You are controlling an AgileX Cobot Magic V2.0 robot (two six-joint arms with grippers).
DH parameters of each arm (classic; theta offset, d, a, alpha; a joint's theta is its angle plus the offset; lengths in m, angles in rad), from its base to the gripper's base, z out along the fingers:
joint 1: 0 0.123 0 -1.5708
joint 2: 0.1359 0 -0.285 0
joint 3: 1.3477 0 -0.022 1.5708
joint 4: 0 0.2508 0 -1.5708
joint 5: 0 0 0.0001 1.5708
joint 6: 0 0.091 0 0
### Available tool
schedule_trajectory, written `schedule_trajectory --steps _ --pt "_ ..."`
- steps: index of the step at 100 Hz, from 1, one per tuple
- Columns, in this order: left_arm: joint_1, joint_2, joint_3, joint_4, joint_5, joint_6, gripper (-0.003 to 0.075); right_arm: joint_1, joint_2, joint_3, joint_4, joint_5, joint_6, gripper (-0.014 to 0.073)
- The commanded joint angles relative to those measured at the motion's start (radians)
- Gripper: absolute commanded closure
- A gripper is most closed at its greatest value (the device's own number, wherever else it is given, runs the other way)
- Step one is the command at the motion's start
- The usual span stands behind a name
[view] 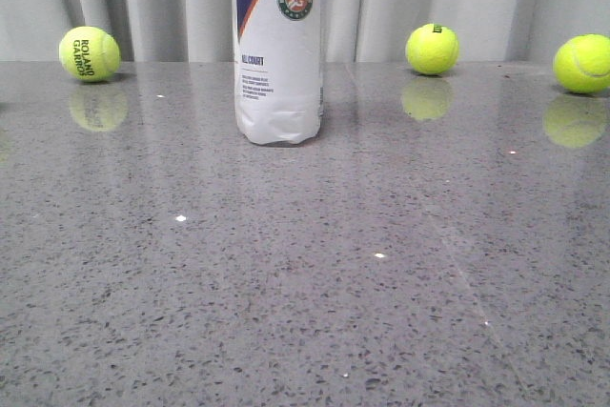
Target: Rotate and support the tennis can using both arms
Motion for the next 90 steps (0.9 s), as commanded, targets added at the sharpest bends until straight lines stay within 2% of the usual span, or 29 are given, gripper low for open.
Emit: schedule_trajectory --steps 1,23,39,67,90 --pt "-0.001 -0.034 0.045 -0.006 -0.077 -0.009 0.0740 -0.004 0.009 -0.026 -0.012 -0.080 0.001 0.0662" --pt "-0.001 -0.034 0.045 -0.006 -0.077 -0.009 0.0740 -0.004 0.009 -0.026 -0.013 -0.082 0.001 0.0662" --pt "-0.001 -0.034 0.045 -0.006 -0.077 -0.009 0.0740 -0.025 0.002 -0.005 -0.013 -0.164 0.001 0.0662" --pt "-0.001 -0.034 0.045 -0.006 -0.077 -0.009 0.0740 -0.273 0.002 0.101 0.009 -0.344 0.001 0.0662" --pt "-0.001 -0.034 0.045 -0.006 -0.077 -0.009 0.0740 -0.470 0.002 0.233 0.009 -0.611 0.001 0.0662"
